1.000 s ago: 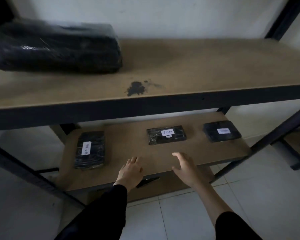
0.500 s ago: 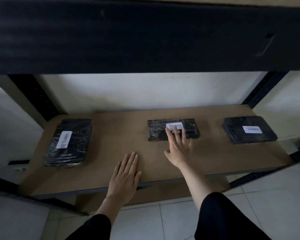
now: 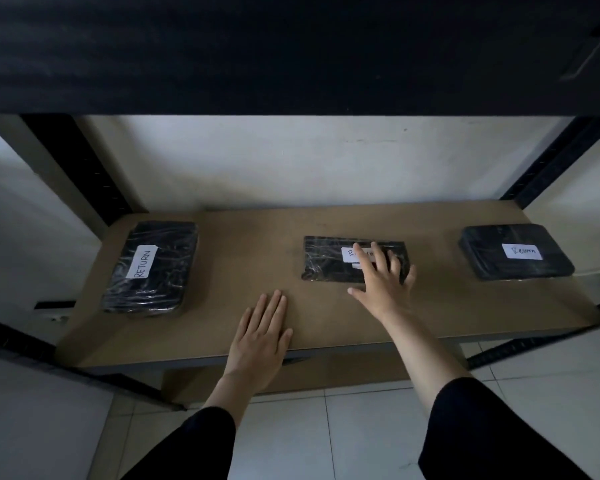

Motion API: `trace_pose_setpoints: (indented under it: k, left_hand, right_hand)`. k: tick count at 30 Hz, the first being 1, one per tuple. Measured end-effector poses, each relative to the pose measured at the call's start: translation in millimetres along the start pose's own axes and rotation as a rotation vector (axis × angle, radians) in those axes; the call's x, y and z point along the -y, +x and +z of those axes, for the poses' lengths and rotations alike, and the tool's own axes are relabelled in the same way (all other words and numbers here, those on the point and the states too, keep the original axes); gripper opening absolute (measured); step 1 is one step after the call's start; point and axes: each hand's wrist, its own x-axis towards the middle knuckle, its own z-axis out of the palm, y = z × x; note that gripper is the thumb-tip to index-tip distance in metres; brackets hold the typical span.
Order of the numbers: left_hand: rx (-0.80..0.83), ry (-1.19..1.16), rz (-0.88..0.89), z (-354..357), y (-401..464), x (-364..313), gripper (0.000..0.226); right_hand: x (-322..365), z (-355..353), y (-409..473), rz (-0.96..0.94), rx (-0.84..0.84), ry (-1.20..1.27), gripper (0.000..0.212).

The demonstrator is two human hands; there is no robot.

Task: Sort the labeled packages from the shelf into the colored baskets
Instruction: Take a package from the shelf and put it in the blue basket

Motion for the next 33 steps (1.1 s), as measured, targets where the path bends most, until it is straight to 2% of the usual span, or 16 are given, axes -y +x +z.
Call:
trace_pose_setpoints:
  k: [2, 4, 7, 8, 11, 14, 17, 20, 29, 33]
  left_hand:
    - [-0.001, -0.052, 0.043, 3.1, 0.4, 1.2, 0.08]
    - [-0.007, -0.085, 0.049, 2.8, -1.0, 2.2, 0.085]
    - [0.029, -0.066, 0.034, -1.3, -5.0, 1.4, 0.094]
    - [0.04, -0.066, 0.026, -3.6, -7.3, 0.9, 0.091]
    - [0.108, -0.093, -0.018, -11.4, -13.1, -3.3, 0.062]
    - [0.146, -0.148, -0.054, -20.9, -20.2, -6.1, 0.058]
    - [0.119, -0.172, -0.098, -34.1, -33.7, -1.6, 0.058]
    - [0.05, -0.18, -0.165, -64.1, -55.9, 10.1, 0.059]
    - [-0.349, -0.062, -0.319, -197.4, -178.2, 89.2, 0.044]
    - [-0.442, -0.018, -0.44, -250.1, -248.0, 131.4, 0.043]
  right_hand:
    - [1.0, 2.2, -10.9, -0.035, -0.077, -0.04, 0.081]
    - [0.2, 1.1, -18.9, -0.073, -0.112, -0.099, 0.089]
    - [-2.4, -5.1, -25.1, -0.104, -0.051, -0.141, 0.104]
    - [-2.8, -6.9, -27.3, -0.113, -0.015, -0.151, 0.104]
    - [-2.8, -11.2, -38.6, -0.104, 0.046, -0.137, 0.095]
    - [-0.5, -12.2, -53.7, -0.085, 0.065, -0.086, 0.094]
    - [9.6, -19.8, -69.8, -0.144, 0.063, -0.049, 0.092]
    - [29.4, -42.1, -86.6, -0.245, 0.042, 0.004, 0.092]
    - [143.6, -156.7, -161.4, -0.632, -0.084, 0.043, 0.09]
    - [208.5, -187.5, -195.9, -0.751, -0.042, 0.081, 0.095]
